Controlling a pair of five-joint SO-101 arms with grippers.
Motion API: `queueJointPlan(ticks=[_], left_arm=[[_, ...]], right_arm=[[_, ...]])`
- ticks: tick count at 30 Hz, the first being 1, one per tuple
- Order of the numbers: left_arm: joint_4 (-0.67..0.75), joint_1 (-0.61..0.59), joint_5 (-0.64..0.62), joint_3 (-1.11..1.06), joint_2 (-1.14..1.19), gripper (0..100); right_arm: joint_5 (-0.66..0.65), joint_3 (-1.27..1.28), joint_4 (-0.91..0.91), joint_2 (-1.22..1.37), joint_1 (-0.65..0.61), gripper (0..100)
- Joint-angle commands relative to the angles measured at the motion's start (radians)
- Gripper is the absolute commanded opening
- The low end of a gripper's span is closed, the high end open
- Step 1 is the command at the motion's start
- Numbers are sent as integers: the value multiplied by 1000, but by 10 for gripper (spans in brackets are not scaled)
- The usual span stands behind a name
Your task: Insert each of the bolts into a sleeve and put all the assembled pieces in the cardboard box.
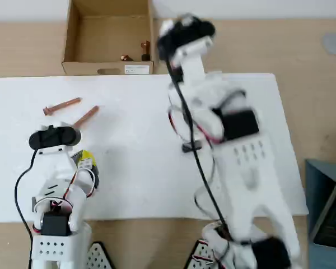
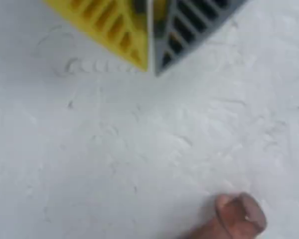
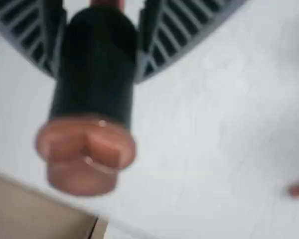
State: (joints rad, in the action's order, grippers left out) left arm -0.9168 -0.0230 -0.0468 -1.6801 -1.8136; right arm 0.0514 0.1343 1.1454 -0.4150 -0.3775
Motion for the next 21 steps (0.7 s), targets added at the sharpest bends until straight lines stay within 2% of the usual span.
queueJointPlan(ticks=[1,6,11,21], left_arm=[[18,-3,3,-14,-10,2],[18,-6,-2,-14,-10,2],[18,-6,-2,-14,-10,2],[18,-8,-2,-14,-10,2]], right_arm=[[3,-257,-44,191,16,9],[-2,-533,-71,469,16,9],[-112,-812,-123,728,13,9],[-235,-1276,-129,1159,-4,9]])
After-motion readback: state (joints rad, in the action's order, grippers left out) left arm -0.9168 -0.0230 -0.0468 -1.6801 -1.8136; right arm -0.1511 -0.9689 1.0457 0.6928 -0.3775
